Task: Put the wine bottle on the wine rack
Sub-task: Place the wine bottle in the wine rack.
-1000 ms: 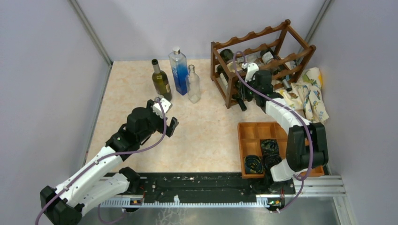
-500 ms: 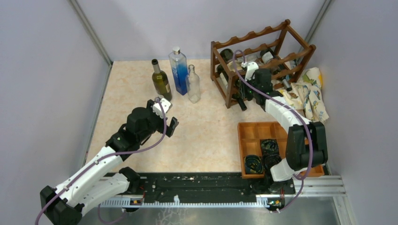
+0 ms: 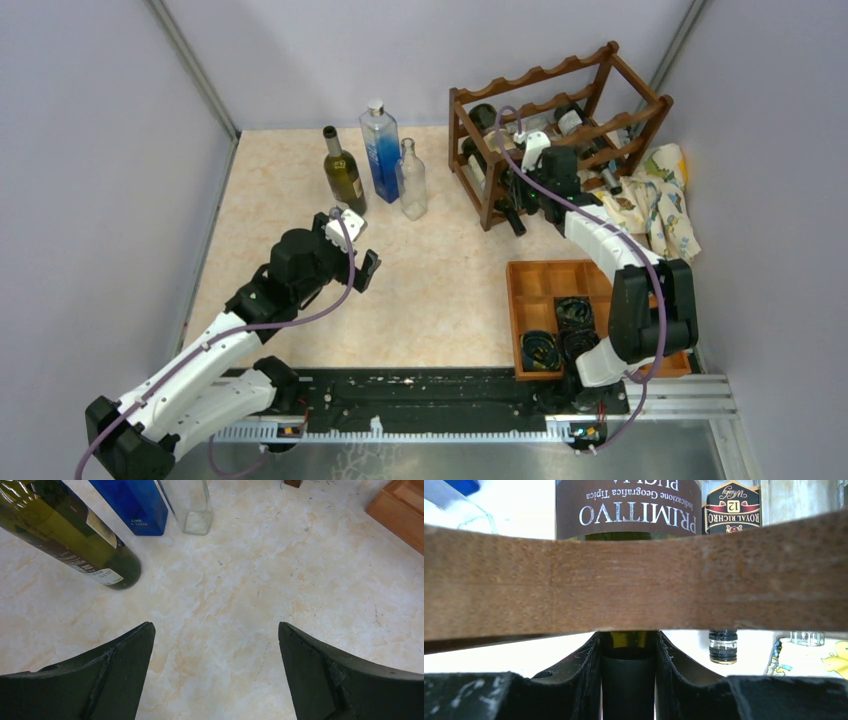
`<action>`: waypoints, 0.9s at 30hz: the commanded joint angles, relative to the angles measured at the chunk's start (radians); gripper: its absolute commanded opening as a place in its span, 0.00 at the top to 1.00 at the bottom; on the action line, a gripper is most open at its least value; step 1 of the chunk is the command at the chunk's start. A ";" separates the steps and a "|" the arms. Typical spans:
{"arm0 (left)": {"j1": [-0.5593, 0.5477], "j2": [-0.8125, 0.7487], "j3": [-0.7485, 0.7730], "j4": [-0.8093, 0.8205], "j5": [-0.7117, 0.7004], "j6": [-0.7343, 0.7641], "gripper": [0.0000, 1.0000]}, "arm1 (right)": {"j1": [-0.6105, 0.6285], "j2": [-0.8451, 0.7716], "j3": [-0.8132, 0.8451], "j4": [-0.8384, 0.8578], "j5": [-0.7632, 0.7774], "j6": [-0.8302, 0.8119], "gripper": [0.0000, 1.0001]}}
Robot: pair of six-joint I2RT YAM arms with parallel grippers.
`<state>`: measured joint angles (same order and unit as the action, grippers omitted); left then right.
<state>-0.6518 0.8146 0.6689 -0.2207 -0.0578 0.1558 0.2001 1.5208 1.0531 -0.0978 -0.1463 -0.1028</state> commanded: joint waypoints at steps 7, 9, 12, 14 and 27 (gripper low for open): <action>0.005 0.001 -0.005 0.017 0.016 0.014 0.01 | 0.016 -0.008 0.105 0.185 0.006 0.018 0.65; 0.005 0.001 -0.005 0.018 0.016 0.014 0.01 | 0.018 -0.010 0.109 0.179 0.006 0.020 0.63; 0.004 0.001 -0.005 0.018 0.016 0.014 0.01 | 0.018 -0.015 0.114 0.173 0.010 0.020 0.60; 0.005 0.001 -0.005 0.018 0.016 0.014 0.01 | 0.017 -0.020 0.113 0.172 0.011 0.019 0.58; 0.005 -0.002 -0.005 0.015 0.013 0.014 0.01 | 0.018 -0.039 0.091 0.166 0.018 0.007 0.57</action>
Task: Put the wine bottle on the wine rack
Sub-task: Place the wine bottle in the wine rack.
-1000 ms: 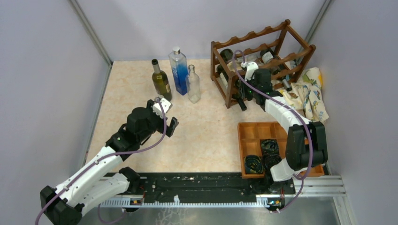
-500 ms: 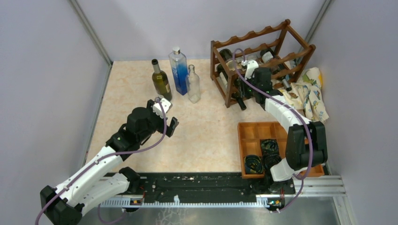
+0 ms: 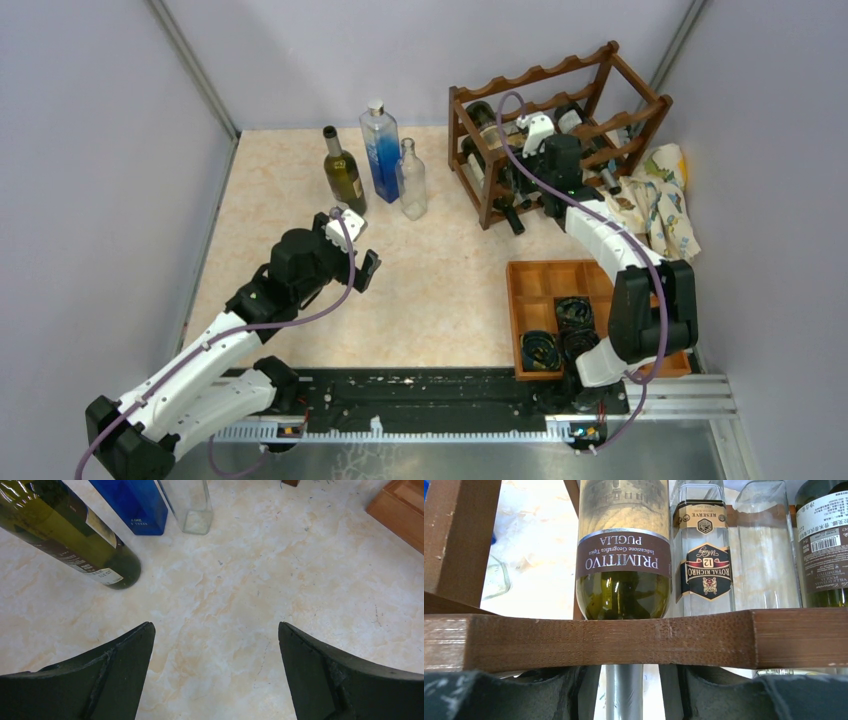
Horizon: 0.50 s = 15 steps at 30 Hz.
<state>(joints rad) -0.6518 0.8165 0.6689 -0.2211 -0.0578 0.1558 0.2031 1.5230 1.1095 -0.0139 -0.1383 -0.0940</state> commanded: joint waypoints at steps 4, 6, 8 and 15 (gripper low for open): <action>0.006 -0.005 -0.006 0.017 0.013 0.014 0.01 | 0.015 -0.081 0.001 0.079 0.004 -0.015 0.53; 0.003 -0.006 -0.005 0.017 0.014 0.014 0.01 | 0.014 -0.108 -0.020 0.077 0.002 -0.027 0.51; 0.005 -0.006 -0.005 0.017 0.015 0.014 0.01 | 0.014 -0.136 -0.040 0.075 -0.001 -0.039 0.48; 0.005 -0.009 -0.005 0.016 0.013 0.014 0.01 | 0.000 -0.224 -0.128 0.048 -0.032 -0.080 0.44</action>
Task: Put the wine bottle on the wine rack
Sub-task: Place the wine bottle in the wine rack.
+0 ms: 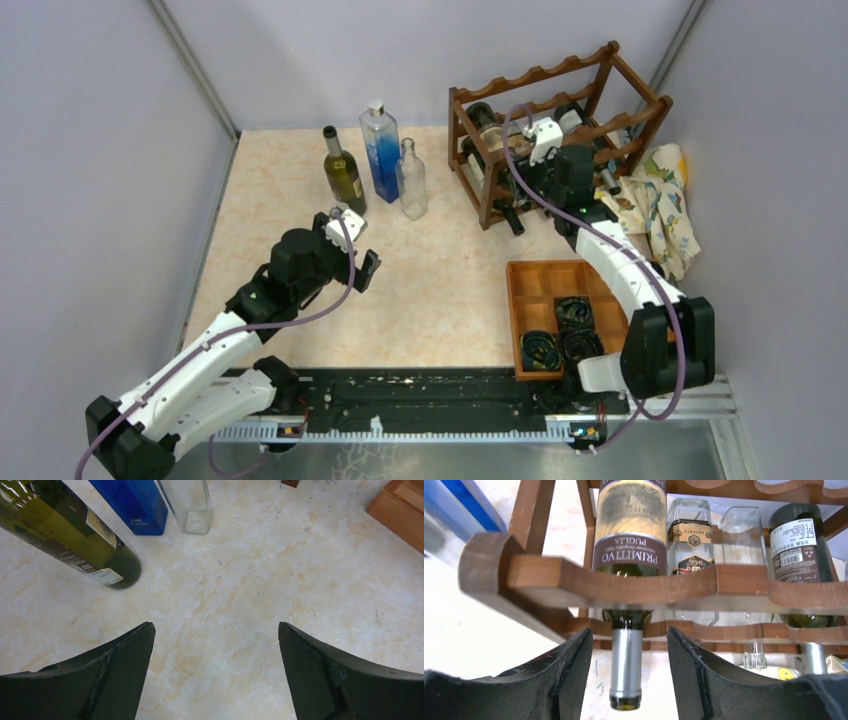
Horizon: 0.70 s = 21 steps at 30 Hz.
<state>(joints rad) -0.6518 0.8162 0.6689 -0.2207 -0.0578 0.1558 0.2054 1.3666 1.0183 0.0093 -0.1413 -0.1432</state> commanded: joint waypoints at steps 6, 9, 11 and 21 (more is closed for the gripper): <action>0.006 -0.014 -0.005 0.015 0.015 0.015 0.01 | -0.058 -0.111 -0.121 0.007 -0.128 -0.037 0.45; 0.006 -0.012 -0.005 0.016 0.017 0.014 0.01 | -0.079 -0.098 -0.150 0.010 -0.150 -0.027 0.45; 0.004 -0.012 -0.005 0.016 0.018 0.014 0.01 | -0.083 -0.079 -0.160 0.015 -0.153 -0.023 0.46; 0.006 -0.012 -0.005 0.015 0.015 0.016 0.01 | -0.084 0.015 -0.107 0.017 -0.141 0.008 0.66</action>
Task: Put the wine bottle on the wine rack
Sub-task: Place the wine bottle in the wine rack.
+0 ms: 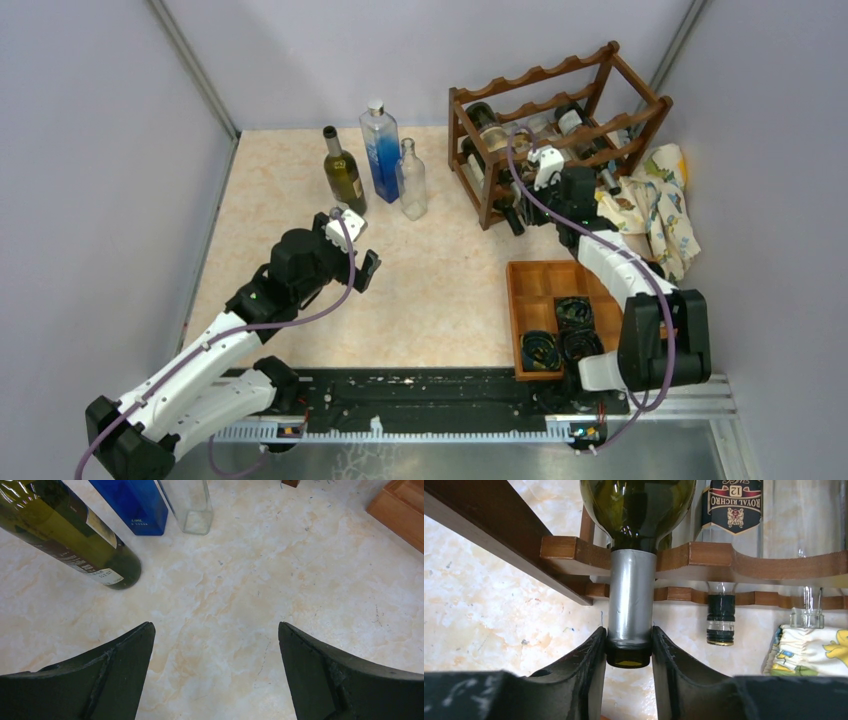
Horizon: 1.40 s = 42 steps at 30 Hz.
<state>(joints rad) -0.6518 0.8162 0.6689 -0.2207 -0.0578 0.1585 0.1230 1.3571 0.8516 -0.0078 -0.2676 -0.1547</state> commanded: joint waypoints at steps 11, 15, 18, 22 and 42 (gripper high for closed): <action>0.005 -0.009 -0.006 0.017 0.020 0.014 0.01 | -0.001 0.060 0.143 0.055 -0.006 0.062 0.88; 0.005 -0.006 -0.005 0.018 0.018 0.014 0.01 | -0.002 0.095 0.172 0.054 -0.006 0.069 0.88; 0.004 -0.006 -0.007 0.017 0.016 0.013 0.01 | -0.001 0.114 0.171 0.056 -0.011 0.069 0.85; 0.004 -0.003 -0.006 0.017 0.019 0.013 0.01 | -0.002 0.119 0.149 0.069 -0.016 0.065 0.76; 0.004 -0.006 -0.007 0.018 0.018 0.015 0.01 | -0.014 -0.016 0.067 0.017 -0.074 -0.055 0.18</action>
<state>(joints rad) -0.6518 0.8162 0.6689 -0.2207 -0.0574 0.1589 0.1207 1.4261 0.9283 0.0025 -0.3027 -0.1574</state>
